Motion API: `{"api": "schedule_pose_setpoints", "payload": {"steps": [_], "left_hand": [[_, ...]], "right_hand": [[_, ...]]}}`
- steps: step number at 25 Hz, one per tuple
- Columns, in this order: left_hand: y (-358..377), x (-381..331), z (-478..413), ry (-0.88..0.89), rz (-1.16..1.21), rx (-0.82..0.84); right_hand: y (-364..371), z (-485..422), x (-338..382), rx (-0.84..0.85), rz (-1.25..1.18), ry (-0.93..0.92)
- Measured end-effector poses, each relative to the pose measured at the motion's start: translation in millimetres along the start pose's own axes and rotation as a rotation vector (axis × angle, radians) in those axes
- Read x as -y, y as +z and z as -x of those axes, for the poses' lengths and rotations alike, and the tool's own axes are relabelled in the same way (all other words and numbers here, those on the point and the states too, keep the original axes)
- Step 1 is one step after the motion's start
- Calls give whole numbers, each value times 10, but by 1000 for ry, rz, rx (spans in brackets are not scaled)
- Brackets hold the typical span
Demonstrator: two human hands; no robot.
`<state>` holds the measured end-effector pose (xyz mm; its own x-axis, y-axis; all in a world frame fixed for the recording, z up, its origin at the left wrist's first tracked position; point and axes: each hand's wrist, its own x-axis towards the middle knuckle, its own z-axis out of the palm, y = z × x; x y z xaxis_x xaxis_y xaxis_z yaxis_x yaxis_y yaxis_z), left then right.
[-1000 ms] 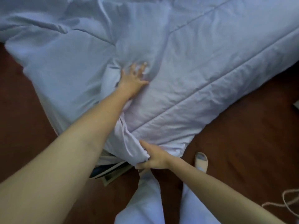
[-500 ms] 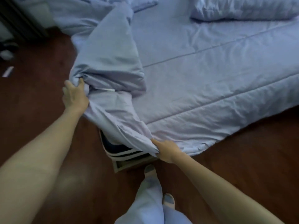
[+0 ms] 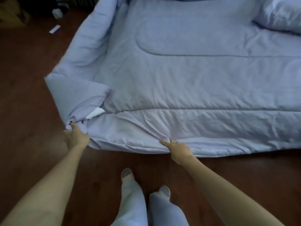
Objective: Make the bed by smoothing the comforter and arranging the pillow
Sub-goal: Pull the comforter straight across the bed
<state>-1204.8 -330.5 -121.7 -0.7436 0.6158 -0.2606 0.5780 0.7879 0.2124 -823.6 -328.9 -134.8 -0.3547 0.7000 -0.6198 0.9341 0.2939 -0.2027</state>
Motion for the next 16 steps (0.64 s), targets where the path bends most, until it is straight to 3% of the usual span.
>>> {"api": "schedule_pose_setpoints", "payload": {"steps": [6,11,16], "left_hand": [[460,351,-226,-97,-19,237],[398,143,-72,213,-107,552],[-281,-489,-184,509,-46,596]], "right_hand": [[116,-123,127,16,12,135],[129,-298,444,98,-83,263],[-598,-631,1188,-293,-470,221]]}}
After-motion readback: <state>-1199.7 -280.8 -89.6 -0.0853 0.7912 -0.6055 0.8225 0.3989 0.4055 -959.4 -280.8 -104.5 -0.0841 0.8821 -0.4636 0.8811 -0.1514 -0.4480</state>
